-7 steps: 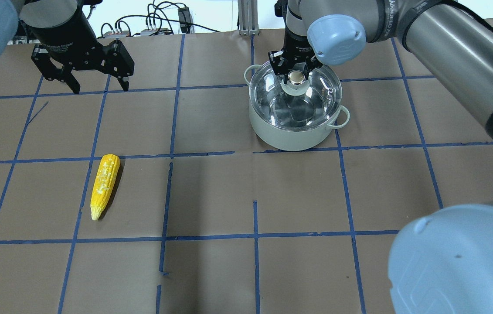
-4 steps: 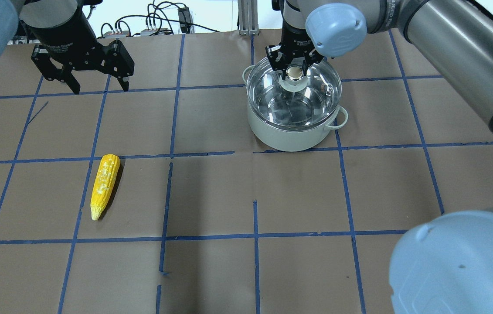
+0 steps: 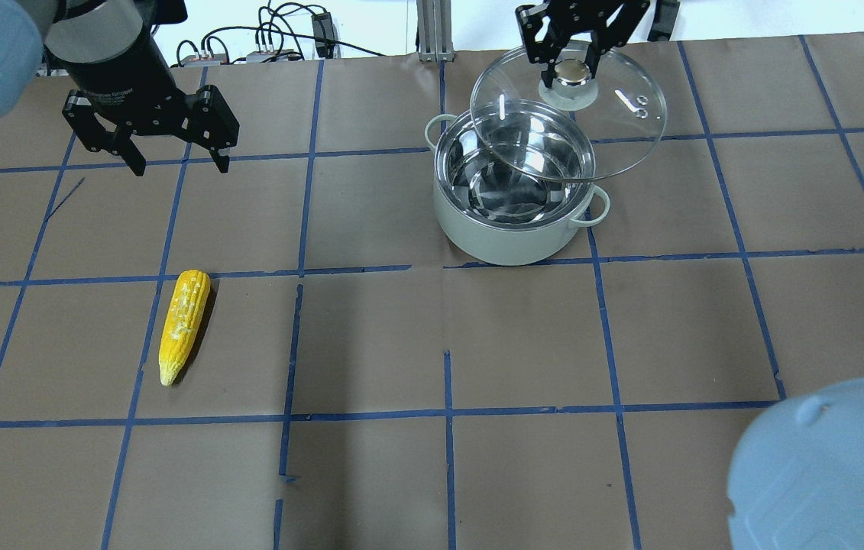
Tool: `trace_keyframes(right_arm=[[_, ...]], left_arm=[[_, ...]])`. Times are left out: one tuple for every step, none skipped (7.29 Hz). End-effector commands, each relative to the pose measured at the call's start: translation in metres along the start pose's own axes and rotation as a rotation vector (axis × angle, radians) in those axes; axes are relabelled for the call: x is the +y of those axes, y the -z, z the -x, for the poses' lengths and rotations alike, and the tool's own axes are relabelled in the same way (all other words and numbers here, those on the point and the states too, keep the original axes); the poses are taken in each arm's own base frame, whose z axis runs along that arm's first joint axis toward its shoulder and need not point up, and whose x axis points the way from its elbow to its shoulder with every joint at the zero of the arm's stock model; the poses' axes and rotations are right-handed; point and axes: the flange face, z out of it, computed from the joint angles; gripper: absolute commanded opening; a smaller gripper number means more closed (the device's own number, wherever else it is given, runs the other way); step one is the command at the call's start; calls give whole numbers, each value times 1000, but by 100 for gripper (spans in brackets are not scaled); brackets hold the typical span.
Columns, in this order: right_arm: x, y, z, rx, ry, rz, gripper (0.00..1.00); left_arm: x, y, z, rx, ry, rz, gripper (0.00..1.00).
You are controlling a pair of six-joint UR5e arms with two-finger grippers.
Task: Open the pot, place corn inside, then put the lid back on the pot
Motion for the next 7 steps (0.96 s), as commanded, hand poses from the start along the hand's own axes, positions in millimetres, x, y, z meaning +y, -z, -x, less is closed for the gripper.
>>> trace_keyframes(right_arm=[[67,47,-54,-3,-43,-25,31],[93,55,-72,-5,-58,-31,31],[108,44,-77,-11,-63,-9,31],[121,30,-74,-17,-59,4,31],[129,13,-75,-2,-60,-23,32],[123,5,-76,7,-58,-46,33],[119,2,-76,8,-60,-41,33]], left_arm=[[-22,-87,37,10,-22,35,100],[-24,-117,52,15,-66,49,100],[-22,-147,69,26,-94,73,100],[-23,-187,88,46,-119,71,100],[-21,-227,107,66,-177,46,100],[-11,-252,118,62,-174,30,100],[-2,-269,123,62,-198,28,100]])
